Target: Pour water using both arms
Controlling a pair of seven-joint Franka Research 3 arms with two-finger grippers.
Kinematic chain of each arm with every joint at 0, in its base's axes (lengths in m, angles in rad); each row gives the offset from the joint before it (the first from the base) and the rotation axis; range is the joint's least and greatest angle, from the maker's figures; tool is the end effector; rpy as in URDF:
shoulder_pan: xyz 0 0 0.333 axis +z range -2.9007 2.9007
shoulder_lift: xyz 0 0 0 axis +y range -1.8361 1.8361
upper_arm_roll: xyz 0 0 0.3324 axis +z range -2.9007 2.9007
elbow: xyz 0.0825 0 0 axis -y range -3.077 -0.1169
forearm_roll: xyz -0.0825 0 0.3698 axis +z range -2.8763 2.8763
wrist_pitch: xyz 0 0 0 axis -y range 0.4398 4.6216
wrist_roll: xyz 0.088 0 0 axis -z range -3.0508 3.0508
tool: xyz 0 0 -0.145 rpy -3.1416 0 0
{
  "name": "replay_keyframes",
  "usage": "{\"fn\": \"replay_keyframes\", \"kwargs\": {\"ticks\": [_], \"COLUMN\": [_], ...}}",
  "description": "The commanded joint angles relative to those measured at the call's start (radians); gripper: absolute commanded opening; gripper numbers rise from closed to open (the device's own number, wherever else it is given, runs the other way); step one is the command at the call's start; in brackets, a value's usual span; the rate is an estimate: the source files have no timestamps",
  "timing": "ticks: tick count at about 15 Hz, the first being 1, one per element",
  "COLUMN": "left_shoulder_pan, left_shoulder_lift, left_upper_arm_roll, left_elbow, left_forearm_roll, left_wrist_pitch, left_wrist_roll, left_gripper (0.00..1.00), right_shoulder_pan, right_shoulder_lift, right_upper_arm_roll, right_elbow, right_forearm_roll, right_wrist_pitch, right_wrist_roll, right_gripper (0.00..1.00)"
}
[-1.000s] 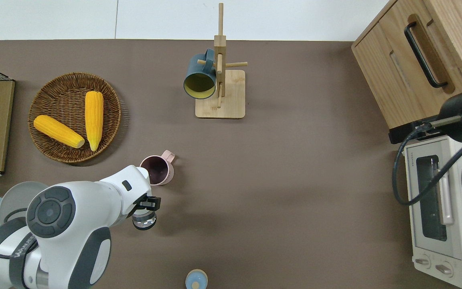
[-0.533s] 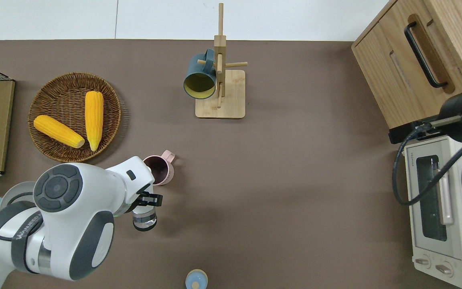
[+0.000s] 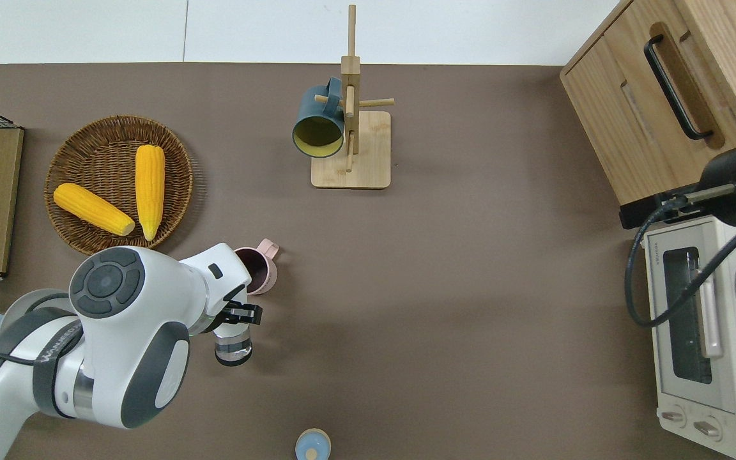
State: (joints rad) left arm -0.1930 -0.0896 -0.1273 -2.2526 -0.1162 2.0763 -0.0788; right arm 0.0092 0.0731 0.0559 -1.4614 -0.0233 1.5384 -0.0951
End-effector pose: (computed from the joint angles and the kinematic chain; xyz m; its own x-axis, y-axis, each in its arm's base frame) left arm 0.4532 -0.1609 0.3814 0.9787 -0.1816 -0.0958 -0.1746 -0.9816 0.0776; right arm 0.5608 0.0319 0.6098 0.9873 0.1586 0.0022 0.1585 -0.9872 0.0195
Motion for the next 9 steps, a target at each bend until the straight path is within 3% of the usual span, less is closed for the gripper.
{"fn": "replay_keyframes", "kwargs": {"ticks": [1,6,9], "left_shoulder_pan": [-0.003,-0.003,-0.005], "left_shoulder_lift": [0.005,0.083,0.09], "left_upper_arm_roll": [0.011,0.015,0.015], "left_elbow": [0.056,0.152,0.159], "left_forearm_roll": [0.009,0.016,0.027], "left_wrist_pitch": [-0.065,-0.171,-0.188], "left_wrist_roll": [0.013,0.008,0.008], "left_gripper": [0.01,0.01,0.01], "right_shoulder_pan": [-0.001,-0.001,-0.001], "right_shoulder_lift": [-0.004,-0.004,-0.004], "right_upper_arm_roll": [-0.001,-0.001,-0.001], "right_elbow": [0.007,0.007,0.007], "right_forearm_roll": [0.013,0.013,0.013], "right_wrist_pitch": [-0.014,-0.014,-0.014], "right_wrist_roll": [-0.022,-0.022,-0.022], "right_gripper": [0.99,0.99,0.99]}}
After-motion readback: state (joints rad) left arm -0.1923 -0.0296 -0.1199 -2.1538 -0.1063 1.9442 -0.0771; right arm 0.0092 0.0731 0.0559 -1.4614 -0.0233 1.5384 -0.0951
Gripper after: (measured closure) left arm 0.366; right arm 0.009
